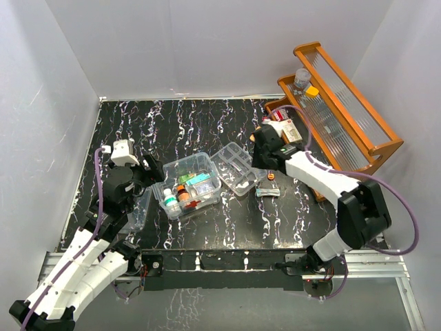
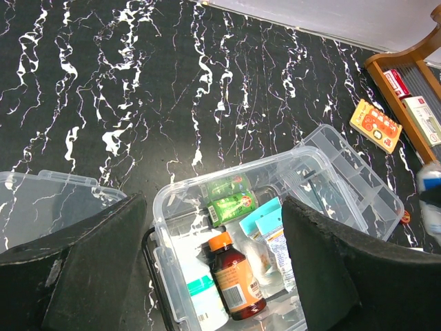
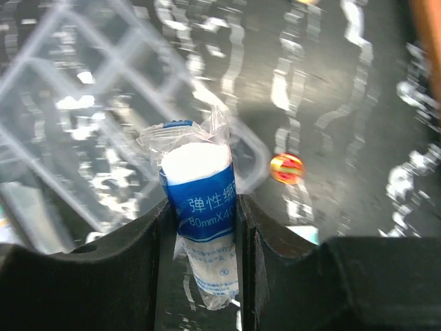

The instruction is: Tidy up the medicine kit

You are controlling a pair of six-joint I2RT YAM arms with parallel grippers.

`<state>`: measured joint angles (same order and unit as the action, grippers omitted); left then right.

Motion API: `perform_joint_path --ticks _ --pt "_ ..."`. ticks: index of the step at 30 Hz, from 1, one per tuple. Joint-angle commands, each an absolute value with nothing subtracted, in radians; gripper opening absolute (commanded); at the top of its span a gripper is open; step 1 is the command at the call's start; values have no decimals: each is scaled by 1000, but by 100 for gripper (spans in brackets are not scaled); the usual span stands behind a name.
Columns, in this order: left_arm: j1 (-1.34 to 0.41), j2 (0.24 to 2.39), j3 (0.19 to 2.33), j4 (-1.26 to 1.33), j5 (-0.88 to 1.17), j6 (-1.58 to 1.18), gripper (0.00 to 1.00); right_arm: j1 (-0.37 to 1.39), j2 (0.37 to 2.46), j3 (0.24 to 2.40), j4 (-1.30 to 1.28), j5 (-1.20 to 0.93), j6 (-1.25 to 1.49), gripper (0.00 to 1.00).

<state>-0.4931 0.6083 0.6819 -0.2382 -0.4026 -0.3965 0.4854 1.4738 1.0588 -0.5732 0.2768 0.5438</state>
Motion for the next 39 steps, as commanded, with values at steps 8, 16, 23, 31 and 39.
perform_joint_path --ticks 8,16,23,31,39 --pt "-492 616 679 -206 -399 -385 78 650 1749 1307 -303 196 330 35" --pt "-492 633 679 -197 -396 -382 78 650 1865 1346 -282 48 219 35" --pt "-492 634 680 -198 -398 -380 78 649 1880 1328 -270 -20 207 36" --pt "-492 642 685 -209 -403 -379 78 649 1875 1332 -295 21 220 50" --pt "-493 646 686 -210 -403 -377 78 649 1871 1338 -303 14 220 27"
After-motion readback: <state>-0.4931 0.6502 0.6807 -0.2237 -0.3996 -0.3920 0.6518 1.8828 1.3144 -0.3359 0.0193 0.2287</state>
